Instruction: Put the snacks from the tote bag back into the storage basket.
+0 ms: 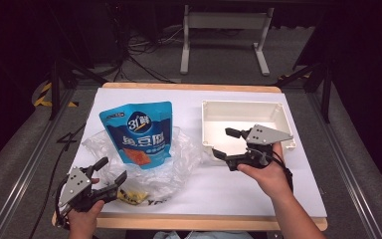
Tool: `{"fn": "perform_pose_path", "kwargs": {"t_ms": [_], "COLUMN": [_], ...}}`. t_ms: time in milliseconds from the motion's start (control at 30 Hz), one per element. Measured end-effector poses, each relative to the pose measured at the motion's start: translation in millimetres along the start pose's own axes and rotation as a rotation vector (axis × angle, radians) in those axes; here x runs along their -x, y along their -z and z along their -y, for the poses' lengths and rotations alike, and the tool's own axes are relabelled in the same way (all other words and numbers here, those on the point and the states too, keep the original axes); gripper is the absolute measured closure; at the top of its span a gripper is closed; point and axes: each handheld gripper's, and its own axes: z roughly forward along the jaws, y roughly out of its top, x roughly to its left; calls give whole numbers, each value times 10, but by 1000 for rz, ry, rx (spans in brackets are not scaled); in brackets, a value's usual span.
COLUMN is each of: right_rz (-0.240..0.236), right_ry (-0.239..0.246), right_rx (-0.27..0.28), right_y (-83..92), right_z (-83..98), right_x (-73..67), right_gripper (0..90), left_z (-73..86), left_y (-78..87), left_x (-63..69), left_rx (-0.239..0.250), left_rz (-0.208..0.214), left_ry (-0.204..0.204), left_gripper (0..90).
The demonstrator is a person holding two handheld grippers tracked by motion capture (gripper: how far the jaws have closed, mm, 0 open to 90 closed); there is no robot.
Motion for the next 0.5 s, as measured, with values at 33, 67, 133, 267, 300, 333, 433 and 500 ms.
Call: {"fn": "perform_pose_path", "kwargs": {"t_ms": [33, 67, 133, 267, 300, 333, 433, 500], "right_rz": [-11, -15, -23, -37, -39, -43, -46, -47], "right_ry": [0, 1, 8, 16, 21, 23, 30, 32], "right_rx": [3, 5, 6, 2, -3, -3, 4, 17], "right_y": [-71, -95, -155, -251, -280, -310, -385, -428], "right_z": [-30, -39, -62, -99, -112, -126, -174, -204], "right_x": [-10, -15, -30, -47, -49, -52, -53, -56], "right_gripper": [221, 222, 221, 217, 217, 217, 215, 220], "left_z": [-2, -3, -2, 7, 6, 5, 2, 5], "left_y": [1, 3, 0, -30, -31, -31, -28, -30], "left_x": [2, 1, -2, -13, -14, -14, -14, -19], "left_rx": [5, -1, -1, -6, -14, -19, -18, -13], "left_rz": [0, 1, 1, 9, 10, 10, 9, 11], "left_ry": [0, 1, -1, 5, 2, 0, 0, 4], "left_gripper": [250, 250, 250, 249, 249, 249, 249, 248]}}
